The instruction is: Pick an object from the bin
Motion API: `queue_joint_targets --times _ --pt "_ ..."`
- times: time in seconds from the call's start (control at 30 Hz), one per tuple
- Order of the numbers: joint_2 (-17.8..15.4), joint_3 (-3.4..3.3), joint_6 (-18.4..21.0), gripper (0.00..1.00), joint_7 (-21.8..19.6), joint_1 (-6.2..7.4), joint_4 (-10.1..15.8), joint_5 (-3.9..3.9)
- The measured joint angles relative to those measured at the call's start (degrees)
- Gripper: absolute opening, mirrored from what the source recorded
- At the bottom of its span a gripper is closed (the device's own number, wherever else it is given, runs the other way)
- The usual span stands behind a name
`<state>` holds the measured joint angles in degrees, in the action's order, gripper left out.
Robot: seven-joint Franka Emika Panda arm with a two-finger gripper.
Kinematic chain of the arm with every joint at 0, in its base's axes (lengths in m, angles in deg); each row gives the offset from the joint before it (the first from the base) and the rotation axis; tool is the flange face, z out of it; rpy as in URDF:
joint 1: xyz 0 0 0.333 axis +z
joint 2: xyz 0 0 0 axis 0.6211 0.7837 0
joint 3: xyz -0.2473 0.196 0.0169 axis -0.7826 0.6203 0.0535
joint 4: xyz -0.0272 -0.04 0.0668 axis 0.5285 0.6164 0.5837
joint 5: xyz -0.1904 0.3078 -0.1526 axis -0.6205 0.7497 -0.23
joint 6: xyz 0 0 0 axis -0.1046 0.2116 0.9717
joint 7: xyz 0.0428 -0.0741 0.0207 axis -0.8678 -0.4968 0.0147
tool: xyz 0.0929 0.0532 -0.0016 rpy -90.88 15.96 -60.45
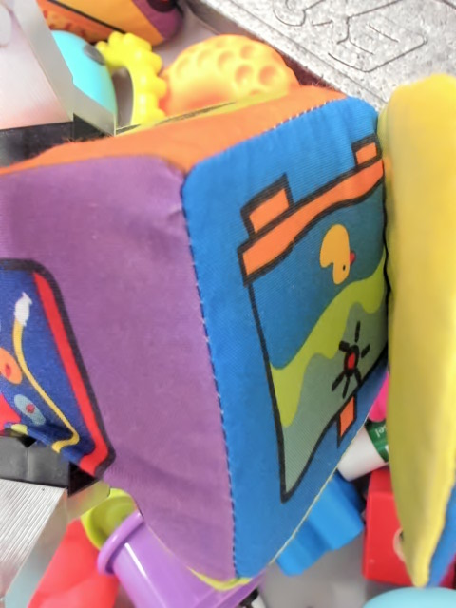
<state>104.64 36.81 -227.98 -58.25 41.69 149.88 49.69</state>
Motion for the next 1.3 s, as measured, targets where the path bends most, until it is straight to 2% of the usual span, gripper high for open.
queue_joint_targets --times 0.7,1.3 --pt "-8.68 0.01 9.44 0.00 0.05 0.00 -0.85 0.07" --pt "-15.13 0.01 19.47 0.00 0.10 0.00 -4.42 0.18"
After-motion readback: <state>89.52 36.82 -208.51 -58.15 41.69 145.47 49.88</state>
